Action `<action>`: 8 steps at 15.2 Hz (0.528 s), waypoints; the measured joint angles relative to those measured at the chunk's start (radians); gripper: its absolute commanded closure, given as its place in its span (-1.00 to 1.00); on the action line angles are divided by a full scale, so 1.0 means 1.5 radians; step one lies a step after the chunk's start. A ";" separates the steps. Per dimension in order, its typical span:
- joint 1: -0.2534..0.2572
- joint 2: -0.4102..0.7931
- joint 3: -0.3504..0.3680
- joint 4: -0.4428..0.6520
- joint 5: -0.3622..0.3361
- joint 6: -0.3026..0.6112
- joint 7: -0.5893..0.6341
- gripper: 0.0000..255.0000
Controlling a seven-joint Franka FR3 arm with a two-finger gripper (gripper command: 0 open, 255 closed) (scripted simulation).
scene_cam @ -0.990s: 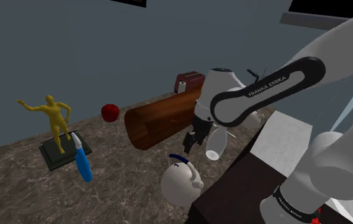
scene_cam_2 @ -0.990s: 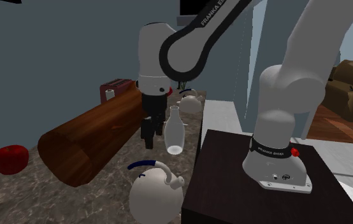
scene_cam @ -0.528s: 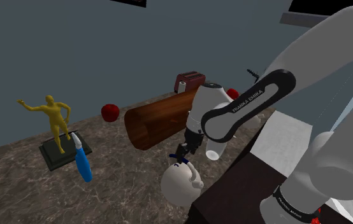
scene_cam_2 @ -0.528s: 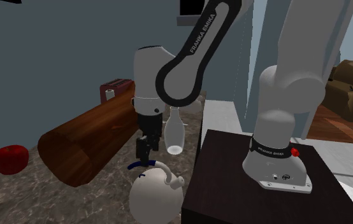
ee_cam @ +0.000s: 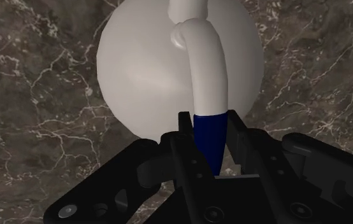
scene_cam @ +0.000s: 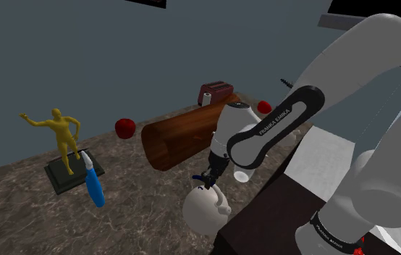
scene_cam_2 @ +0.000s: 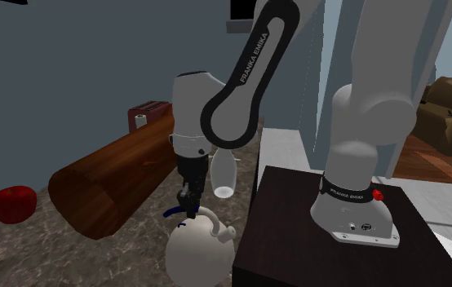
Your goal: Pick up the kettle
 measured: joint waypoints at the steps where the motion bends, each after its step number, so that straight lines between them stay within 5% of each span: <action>1: 0.000 0.000 0.000 0.000 0.000 0.000 0.000 1.00; 8: 0.000 -0.005 0.000 0.000 0.001 -0.005 0.000 1.00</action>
